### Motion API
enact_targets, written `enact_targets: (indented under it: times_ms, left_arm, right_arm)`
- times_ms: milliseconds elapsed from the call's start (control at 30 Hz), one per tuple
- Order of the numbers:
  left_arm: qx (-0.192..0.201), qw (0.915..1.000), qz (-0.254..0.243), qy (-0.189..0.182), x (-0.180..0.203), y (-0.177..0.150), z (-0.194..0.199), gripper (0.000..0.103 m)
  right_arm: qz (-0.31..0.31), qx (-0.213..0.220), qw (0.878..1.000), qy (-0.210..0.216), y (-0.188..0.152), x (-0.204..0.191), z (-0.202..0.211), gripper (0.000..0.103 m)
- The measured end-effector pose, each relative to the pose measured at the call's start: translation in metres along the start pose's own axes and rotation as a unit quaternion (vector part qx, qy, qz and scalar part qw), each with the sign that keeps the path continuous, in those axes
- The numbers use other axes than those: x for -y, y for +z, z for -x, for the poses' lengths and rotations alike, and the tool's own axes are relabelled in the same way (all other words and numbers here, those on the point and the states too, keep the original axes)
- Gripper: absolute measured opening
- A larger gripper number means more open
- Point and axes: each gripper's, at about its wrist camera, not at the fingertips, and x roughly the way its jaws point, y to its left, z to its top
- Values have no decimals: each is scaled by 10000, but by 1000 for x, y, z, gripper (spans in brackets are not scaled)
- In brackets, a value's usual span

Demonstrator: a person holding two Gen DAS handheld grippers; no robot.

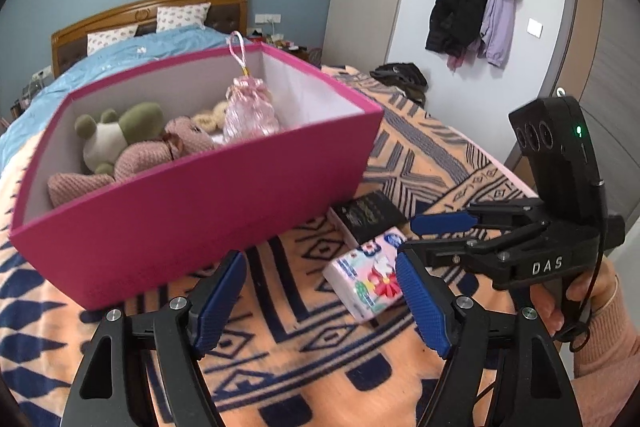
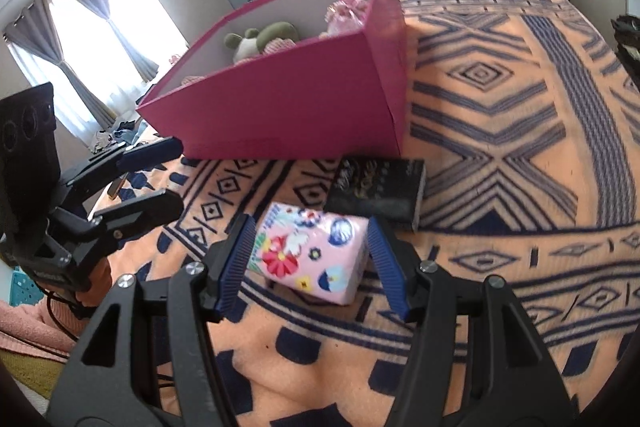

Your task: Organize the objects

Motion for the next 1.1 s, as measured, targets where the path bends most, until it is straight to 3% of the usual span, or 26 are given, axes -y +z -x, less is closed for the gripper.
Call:
enact_targets:
  times_ms: [167, 467, 967, 1100]
  left_arm:
    - [-253, 9996, 106, -116, 3, -8, -14, 76]
    - [-631, 9973, 219, -309, 8, -17, -34, 62]
    - [-882, 9938, 262, -618, 16, -22, -46, 44]
    - [-958, 9919, 352, -753, 14, -23, -50, 43]
  right_arm:
    - [-104, -61, 9999, -13, -4, 5, -3, 61]
    - [-244, -115, 9996, 16, -9, 10, -7, 61]
    - [-380, -119, 9990, 191, -11, 13, -10, 60]
    - [-384, -166, 9987, 280, -11, 12, -13, 50]
